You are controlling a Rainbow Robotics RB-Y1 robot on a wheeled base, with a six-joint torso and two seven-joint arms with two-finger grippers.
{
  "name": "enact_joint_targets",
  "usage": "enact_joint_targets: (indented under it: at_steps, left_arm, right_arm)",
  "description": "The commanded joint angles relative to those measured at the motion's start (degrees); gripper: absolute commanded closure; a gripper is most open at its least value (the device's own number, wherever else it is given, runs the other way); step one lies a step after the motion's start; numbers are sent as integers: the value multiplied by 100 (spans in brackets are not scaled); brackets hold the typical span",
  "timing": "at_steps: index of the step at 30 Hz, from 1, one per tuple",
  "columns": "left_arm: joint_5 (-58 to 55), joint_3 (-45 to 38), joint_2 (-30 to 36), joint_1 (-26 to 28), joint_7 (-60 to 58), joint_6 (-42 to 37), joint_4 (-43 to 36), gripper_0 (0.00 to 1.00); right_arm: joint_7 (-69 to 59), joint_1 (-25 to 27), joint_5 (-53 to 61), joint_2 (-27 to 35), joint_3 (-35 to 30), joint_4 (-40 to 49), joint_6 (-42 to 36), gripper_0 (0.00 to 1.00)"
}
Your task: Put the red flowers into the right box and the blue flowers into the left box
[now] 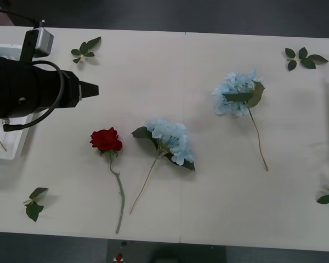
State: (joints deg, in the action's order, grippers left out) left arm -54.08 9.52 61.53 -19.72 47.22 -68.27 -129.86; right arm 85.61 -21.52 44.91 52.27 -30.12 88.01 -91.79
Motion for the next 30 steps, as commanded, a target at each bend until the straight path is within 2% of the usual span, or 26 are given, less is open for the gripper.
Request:
enact_joint_targets:
  at_steps: [1,6,13,17,23,30]
  left_arm:
    - [12,-416,-132,627,473,-397,-180,0]
    - [205,-574,-325,1506,508,-468,-171,0]
    - [372,-469,-563,2165,482,-477,-162,0]
    - [803,-91,-686,2200,420,-441,-154,0]
    - [1576,718,-888,1875,253,-397,31,0]
    - [1937,1289,-1178,1515,156,-55,497,0]
  right_arm:
    - [-238,-27,-193,495,-47,-408,82,100]
    - [-256,-27,-246,741,-12,-1067,285,100]
    - [-220,-27,-457,776,191,-1788,1005,100]
    - [-247,-27,-545,776,498,-2192,1621,100]
    - [-220,-27,-685,767,1078,-2869,2508,100]
    - [-212,-27,-676,715,1579,-3141,3009,100]
